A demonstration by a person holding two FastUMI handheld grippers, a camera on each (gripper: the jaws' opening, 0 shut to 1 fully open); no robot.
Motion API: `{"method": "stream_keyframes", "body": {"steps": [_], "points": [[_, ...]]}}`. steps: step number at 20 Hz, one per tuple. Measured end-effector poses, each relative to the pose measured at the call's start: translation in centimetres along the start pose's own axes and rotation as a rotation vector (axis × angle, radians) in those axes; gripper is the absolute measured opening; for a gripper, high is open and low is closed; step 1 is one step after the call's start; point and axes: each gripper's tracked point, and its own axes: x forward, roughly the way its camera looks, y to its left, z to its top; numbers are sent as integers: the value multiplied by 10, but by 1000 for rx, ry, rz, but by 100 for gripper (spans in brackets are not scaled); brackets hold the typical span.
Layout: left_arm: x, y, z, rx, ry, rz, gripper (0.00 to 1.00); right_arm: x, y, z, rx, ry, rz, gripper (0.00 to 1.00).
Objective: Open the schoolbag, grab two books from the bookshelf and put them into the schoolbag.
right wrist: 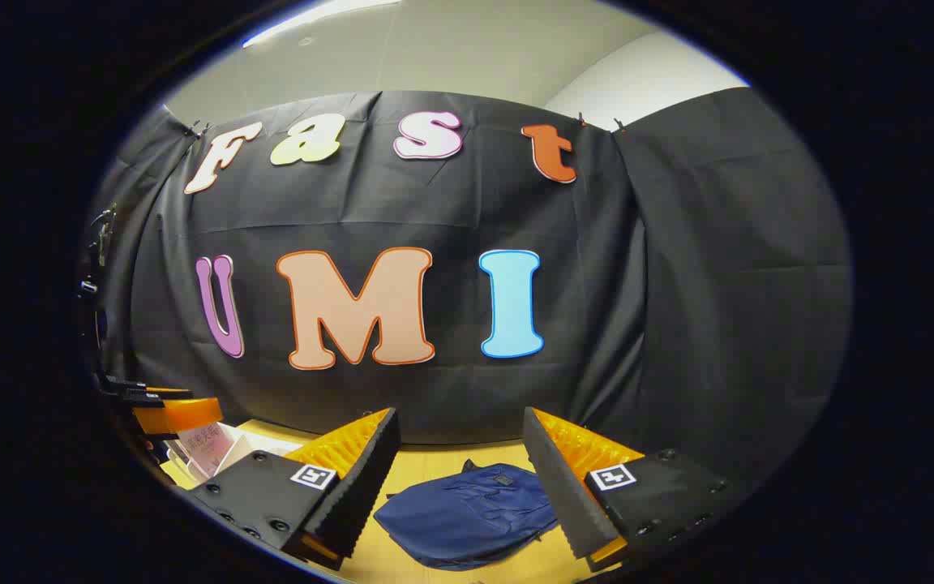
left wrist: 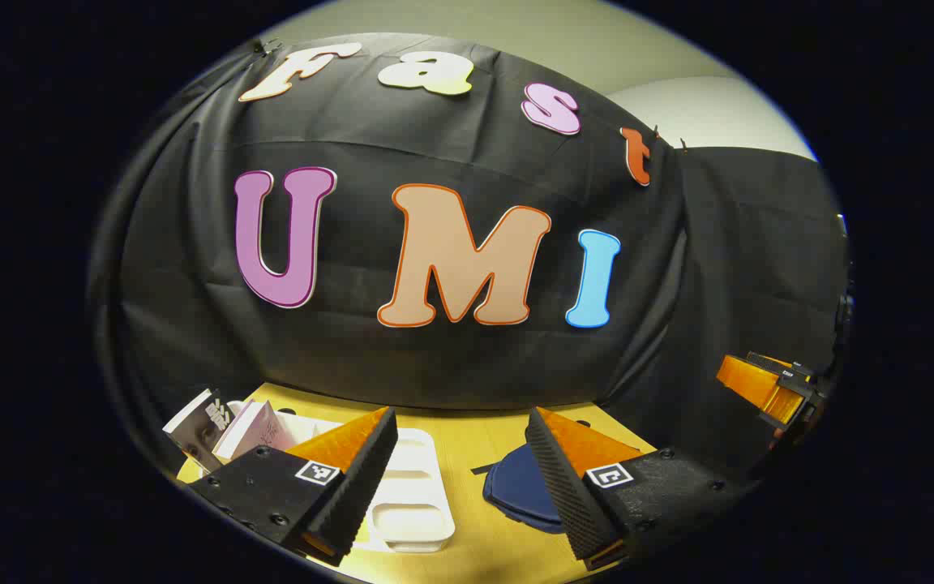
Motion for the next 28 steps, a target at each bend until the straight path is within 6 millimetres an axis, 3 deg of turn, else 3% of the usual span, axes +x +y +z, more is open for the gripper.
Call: {"method": "stream_keyframes", "body": {"steps": [12,13,14,18,28], "points": [[7,-11,-21,-91,66,-41,94,-11,3,-5,-58,10,-7,100],[5,-13,-21,-96,68,-46,90,-12,5,-5,-60,11,-7,100],[5,-13,-21,-98,70,-49,94,-13,6,-5,-62,12,-5,98],[2,-12,-27,-81,83,-52,94,-17,10,-7,-63,23,11,98],[3,-24,-37,3,121,-70,94,-18,-6,-26,-78,81,-27,98]]}}
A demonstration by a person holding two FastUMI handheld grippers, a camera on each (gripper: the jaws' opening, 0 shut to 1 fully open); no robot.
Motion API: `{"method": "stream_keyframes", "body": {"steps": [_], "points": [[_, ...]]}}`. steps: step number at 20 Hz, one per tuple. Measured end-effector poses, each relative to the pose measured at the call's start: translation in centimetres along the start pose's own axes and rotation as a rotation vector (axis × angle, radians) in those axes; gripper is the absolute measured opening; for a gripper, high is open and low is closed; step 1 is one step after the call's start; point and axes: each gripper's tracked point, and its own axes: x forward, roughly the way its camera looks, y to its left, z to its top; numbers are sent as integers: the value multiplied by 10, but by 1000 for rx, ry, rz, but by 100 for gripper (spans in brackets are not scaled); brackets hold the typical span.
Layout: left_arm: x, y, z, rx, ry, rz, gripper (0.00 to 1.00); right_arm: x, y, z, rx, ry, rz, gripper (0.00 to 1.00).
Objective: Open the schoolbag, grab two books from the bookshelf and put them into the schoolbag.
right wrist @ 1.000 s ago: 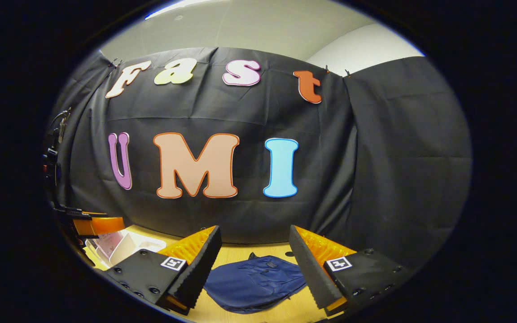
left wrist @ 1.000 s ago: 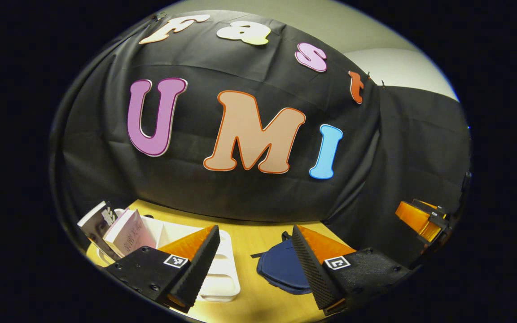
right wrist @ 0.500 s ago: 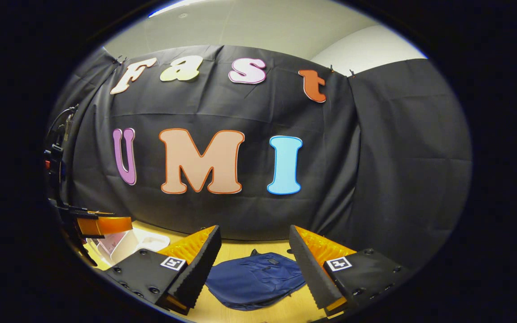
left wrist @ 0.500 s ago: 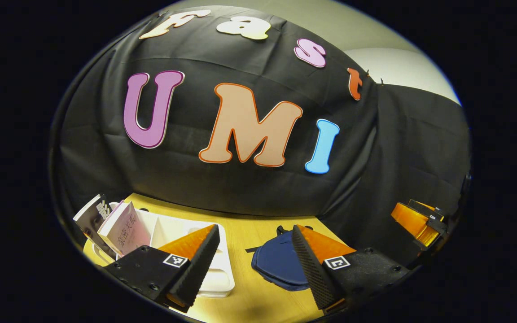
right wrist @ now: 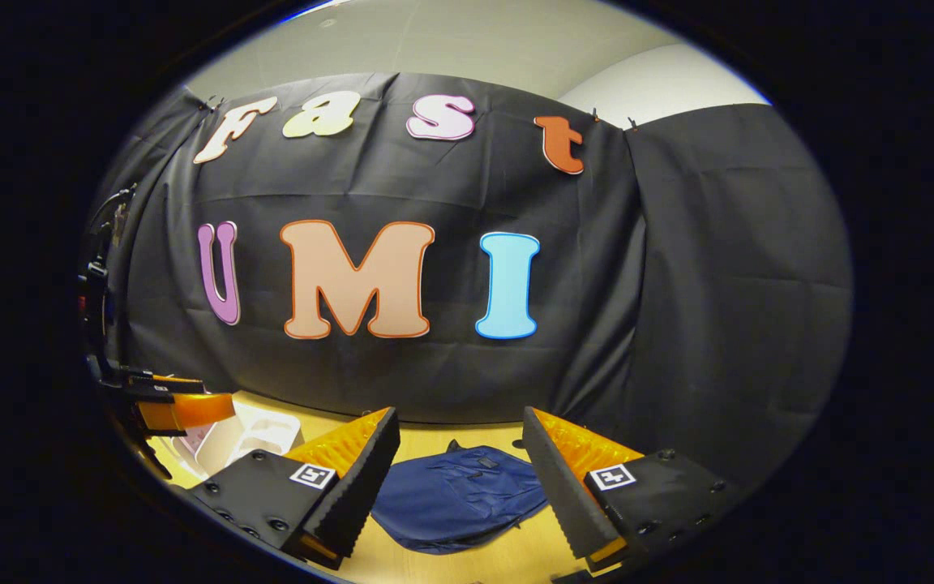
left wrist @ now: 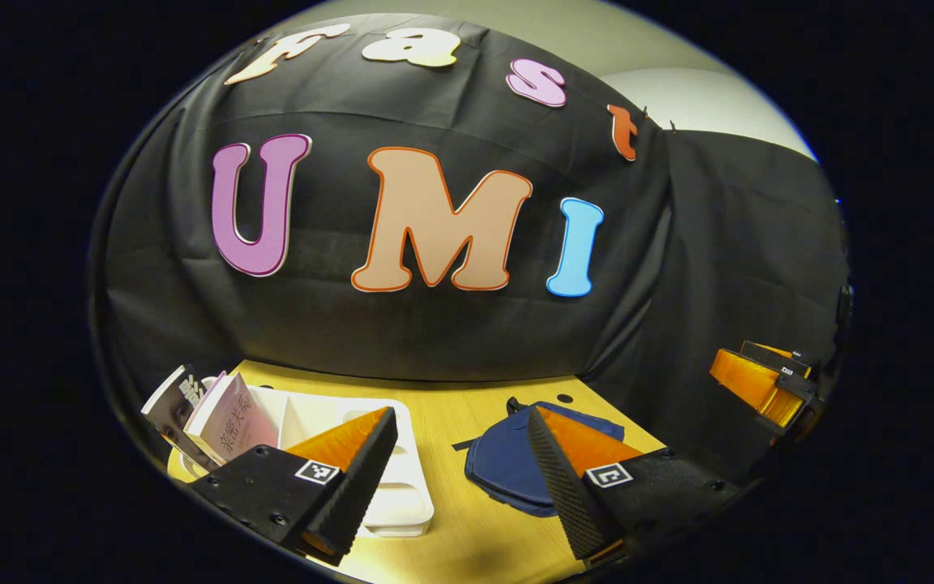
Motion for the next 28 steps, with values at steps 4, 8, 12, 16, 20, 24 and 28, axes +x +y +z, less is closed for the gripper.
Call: {"method": "stream_keyframes", "body": {"steps": [4,8,12,16,20,24,28], "points": [[-3,-6,5,23,-15,-7,94,3,-7,-22,-21,41,-7,98],[-7,-1,5,20,-15,13,94,10,-3,-58,-63,122,25,98],[-13,18,1,2,-3,68,94,20,23,-99,-109,217,117,100],[-27,43,-2,-11,-7,147,94,27,60,-137,-196,295,251,100],[-40,67,-5,-16,0,223,94,34,100,-175,-233,371,367,99],[-52,90,-2,-18,-2,289,94,45,126,-217,-323,461,434,100],[-63,108,-5,-15,6,331,94,56,133,-261,-441,555,439,99]]}}
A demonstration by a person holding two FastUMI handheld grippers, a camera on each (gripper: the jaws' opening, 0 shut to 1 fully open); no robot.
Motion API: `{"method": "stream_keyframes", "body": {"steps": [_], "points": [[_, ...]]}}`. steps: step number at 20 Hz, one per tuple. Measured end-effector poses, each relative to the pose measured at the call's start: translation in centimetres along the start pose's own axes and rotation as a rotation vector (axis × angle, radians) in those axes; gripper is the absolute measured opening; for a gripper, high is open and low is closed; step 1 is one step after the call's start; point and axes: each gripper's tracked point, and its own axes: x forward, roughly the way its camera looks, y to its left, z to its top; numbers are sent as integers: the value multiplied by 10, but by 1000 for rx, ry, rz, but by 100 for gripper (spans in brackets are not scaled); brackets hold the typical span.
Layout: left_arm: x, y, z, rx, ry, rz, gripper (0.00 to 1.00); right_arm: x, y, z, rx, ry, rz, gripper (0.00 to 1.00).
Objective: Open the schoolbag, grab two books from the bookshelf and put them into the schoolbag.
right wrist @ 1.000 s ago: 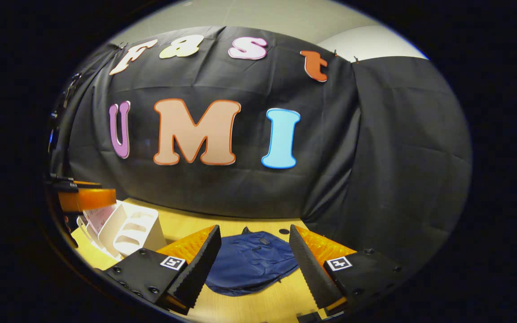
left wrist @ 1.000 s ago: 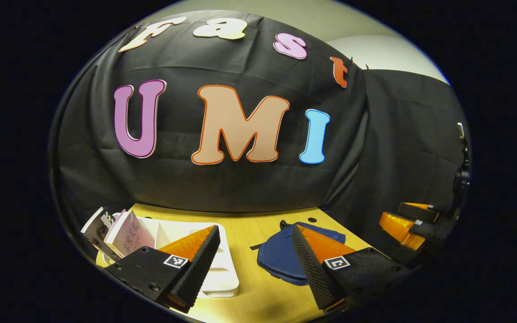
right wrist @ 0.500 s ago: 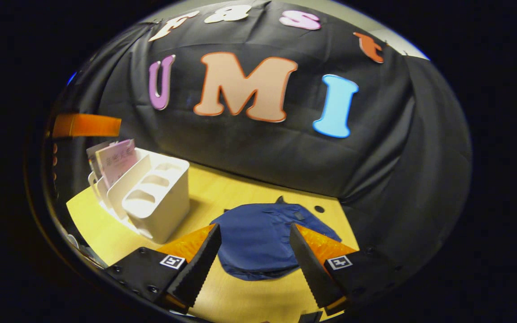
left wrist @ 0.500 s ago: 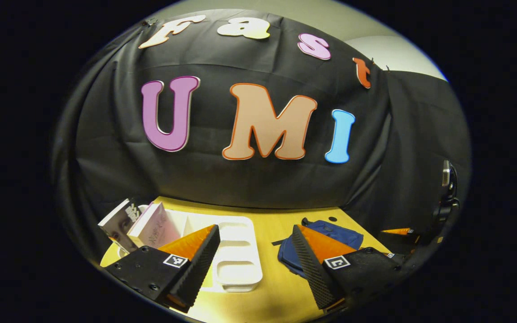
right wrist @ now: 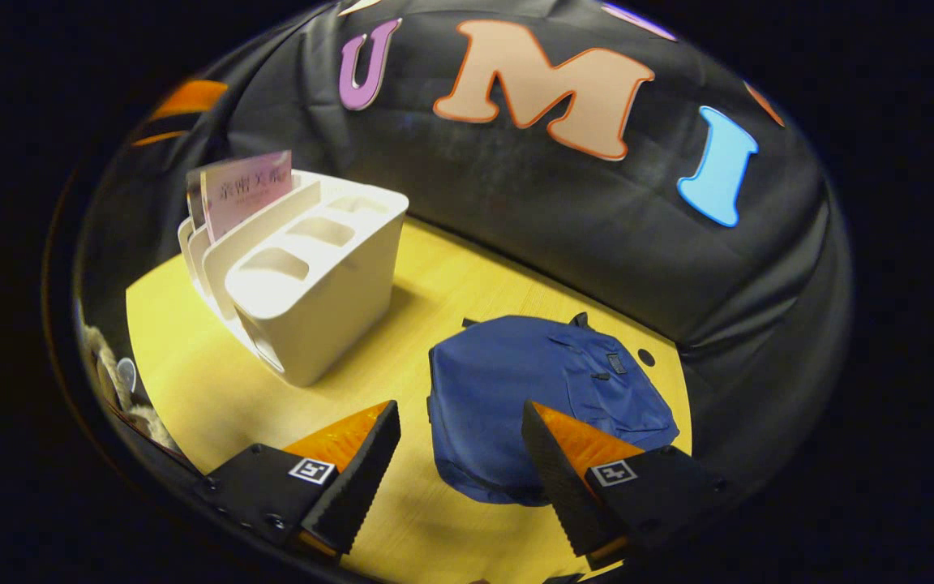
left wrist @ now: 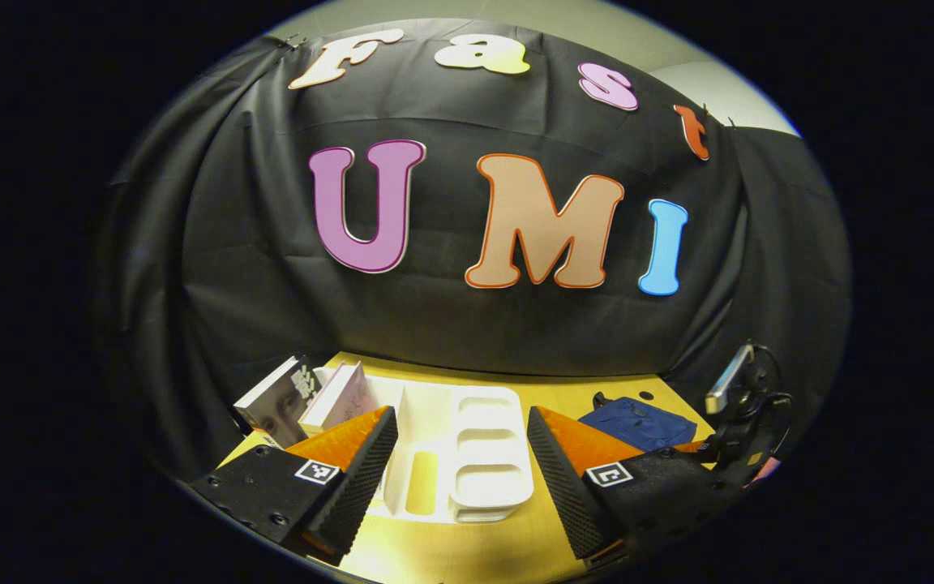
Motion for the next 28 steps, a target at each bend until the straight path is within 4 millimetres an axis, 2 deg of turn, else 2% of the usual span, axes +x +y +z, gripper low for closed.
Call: {"method": "stream_keyframes", "body": {"steps": [2,7,10,12,13,15,19,20,21,22,24,25,28], "points": [[-1,7,-4,-1,15,-1,94,23,5,-10,-24,45,-13,99],[2,18,-11,25,40,-9,94,68,-3,-34,-86,153,-79,100],[5,24,-11,23,44,-13,94,85,-8,-46,-96,213,-104,100],[5,26,-15,11,54,-17,91,91,-12,-49,-97,230,-122,99],[6,31,-18,5,60,-17,94,95,-15,-50,-96,231,-131,100],[9,39,-21,-8,67,-17,94,95,-21,-48,-89,239,-148,99],[12,49,-25,-22,83,-24,94,90,-31,-38,-78,239,-177,100],[13,52,-26,-20,86,-24,91,88,-34,-34,-84,232,-186,99],[15,57,-26,-17,85,-19,94,87,-37,-30,-95,223,-200,99],[15,60,-25,-14,82,-15,91,87,-39,-28,-107,221,-210,99],[16,67,-24,-8,79,-7,94,91,-36,-34,-128,237,-217,100],[16,70,-24,-5,78,-3,91,92,-34,-37,-142,246,-223,99],[16,77,-24,-8,76,4,91,99,-34,-38,-178,259,-242,99]]}}
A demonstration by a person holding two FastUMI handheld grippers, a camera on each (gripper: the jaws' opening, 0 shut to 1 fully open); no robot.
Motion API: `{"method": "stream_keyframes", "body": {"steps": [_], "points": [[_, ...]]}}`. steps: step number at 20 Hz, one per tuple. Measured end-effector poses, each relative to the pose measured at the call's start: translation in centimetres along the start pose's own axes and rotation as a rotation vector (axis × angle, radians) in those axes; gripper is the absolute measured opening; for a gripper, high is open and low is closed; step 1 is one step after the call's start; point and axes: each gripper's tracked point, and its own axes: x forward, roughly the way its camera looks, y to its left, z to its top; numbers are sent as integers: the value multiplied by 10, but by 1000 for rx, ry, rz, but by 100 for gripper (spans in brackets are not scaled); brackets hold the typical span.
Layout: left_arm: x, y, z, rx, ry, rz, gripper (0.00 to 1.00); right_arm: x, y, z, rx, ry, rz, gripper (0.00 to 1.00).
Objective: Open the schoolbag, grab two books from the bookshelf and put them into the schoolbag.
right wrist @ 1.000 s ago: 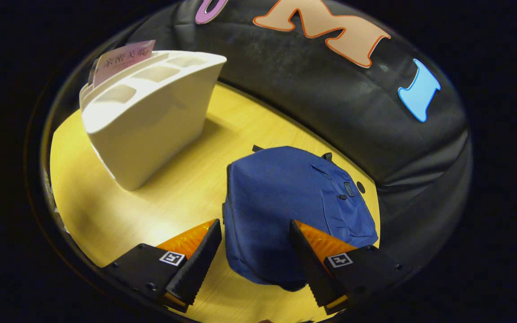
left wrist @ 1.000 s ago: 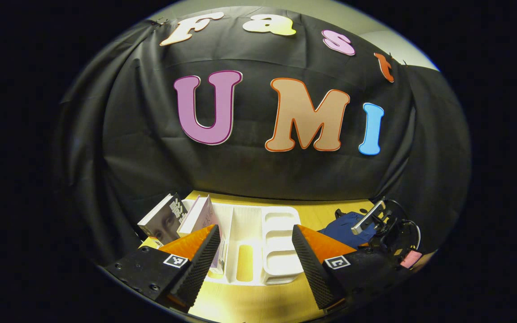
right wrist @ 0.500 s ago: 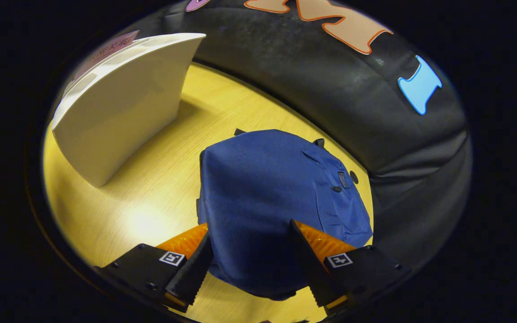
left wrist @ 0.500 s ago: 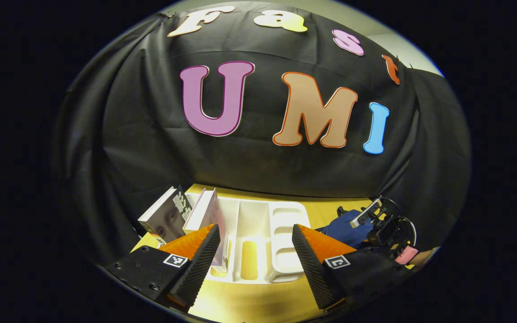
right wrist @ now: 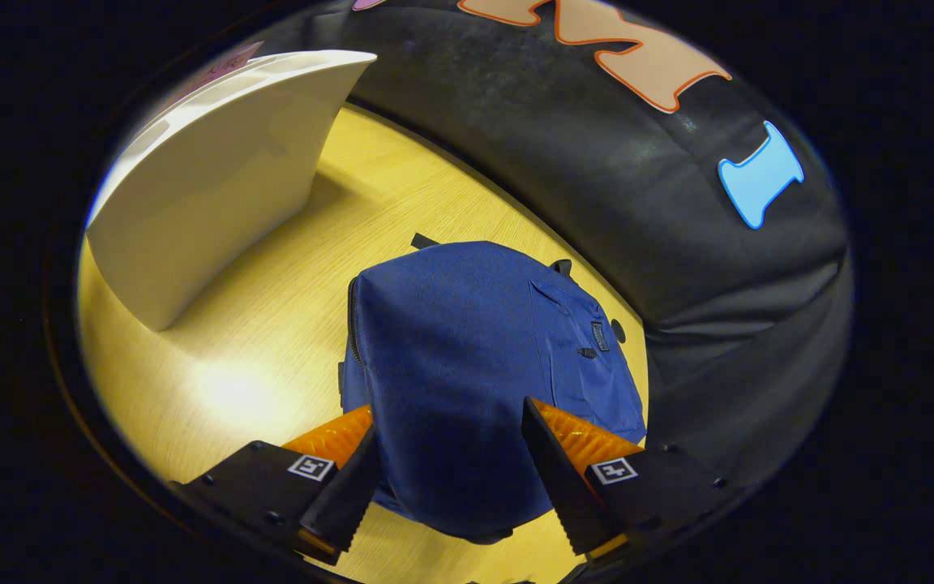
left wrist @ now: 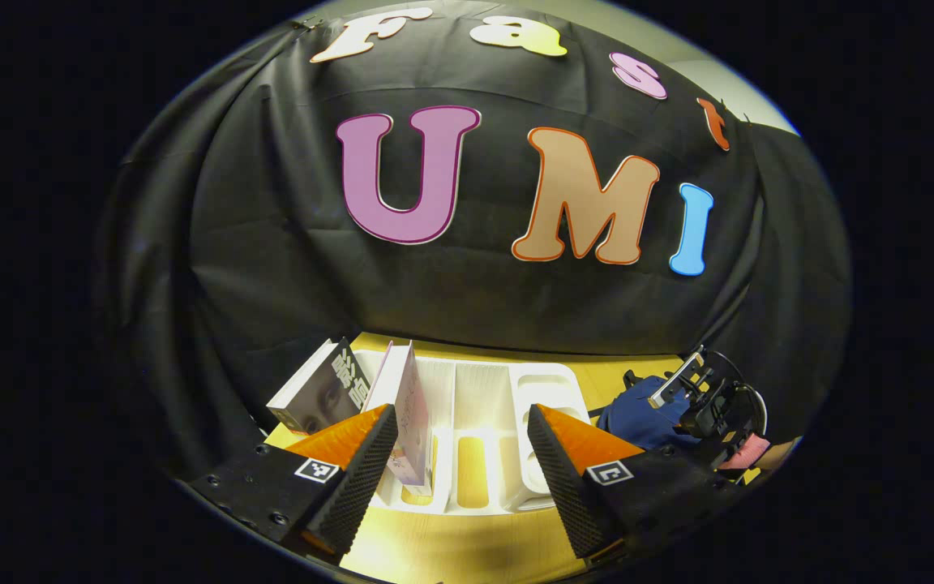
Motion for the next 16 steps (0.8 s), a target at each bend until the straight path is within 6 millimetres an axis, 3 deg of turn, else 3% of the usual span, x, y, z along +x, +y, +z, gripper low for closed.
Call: {"method": "stream_keyframes", "body": {"steps": [1,3,6,9,12,13,16], "points": [[0,2,-3,-4,4,2,95,5,2,-1,-6,5,-2,99],[0,6,-3,-6,6,10,91,10,6,-4,-13,20,-1,99],[1,12,-2,7,11,24,94,16,11,-3,-4,25,5,99],[5,17,0,16,11,36,94,20,16,0,-27,25,-13,68],[11,20,4,41,12,39,94,20,11,7,-40,1,-52,48],[14,21,7,56,9,39,94,21,11,6,-42,2,-62,30],[24,22,16,82,-3,30,94,22,14,2,-51,37,-35,22]]}}
